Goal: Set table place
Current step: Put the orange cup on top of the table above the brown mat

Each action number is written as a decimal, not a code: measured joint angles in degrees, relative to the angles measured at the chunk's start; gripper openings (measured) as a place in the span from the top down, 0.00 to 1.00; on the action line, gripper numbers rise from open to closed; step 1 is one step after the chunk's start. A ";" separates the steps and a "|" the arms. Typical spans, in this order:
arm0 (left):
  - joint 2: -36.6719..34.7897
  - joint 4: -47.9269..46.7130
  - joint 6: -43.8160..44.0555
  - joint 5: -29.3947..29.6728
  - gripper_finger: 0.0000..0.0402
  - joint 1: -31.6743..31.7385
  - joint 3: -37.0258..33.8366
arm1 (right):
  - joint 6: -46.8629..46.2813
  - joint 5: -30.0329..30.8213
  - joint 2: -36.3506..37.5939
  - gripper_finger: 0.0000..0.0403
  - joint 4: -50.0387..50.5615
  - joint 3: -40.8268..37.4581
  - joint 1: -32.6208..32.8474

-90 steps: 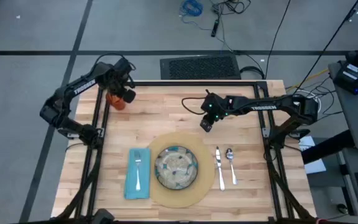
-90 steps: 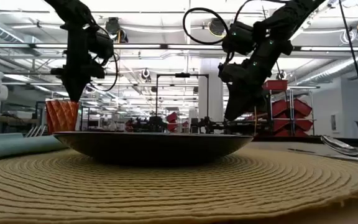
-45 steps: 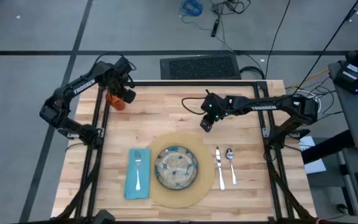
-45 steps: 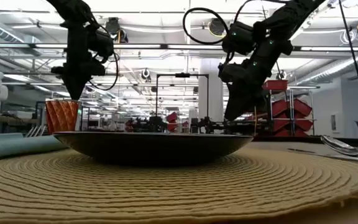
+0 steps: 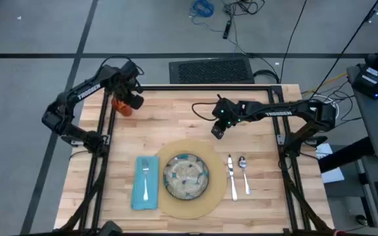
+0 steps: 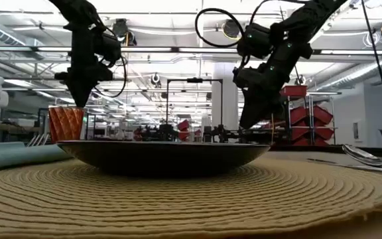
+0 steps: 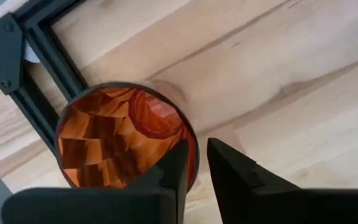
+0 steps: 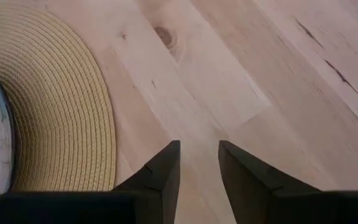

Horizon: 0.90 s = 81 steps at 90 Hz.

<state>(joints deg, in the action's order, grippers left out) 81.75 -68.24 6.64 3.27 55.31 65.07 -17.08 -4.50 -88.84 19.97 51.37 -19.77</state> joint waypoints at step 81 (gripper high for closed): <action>2.59 21.18 -7.85 -16.20 1.00 -22.97 -3.32 | -0.91 -0.13 0.00 0.75 -0.19 0.00 0.00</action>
<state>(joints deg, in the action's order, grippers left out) 84.34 -47.06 -1.21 -12.93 32.33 61.75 -17.99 -4.63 -88.84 19.78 51.37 -19.77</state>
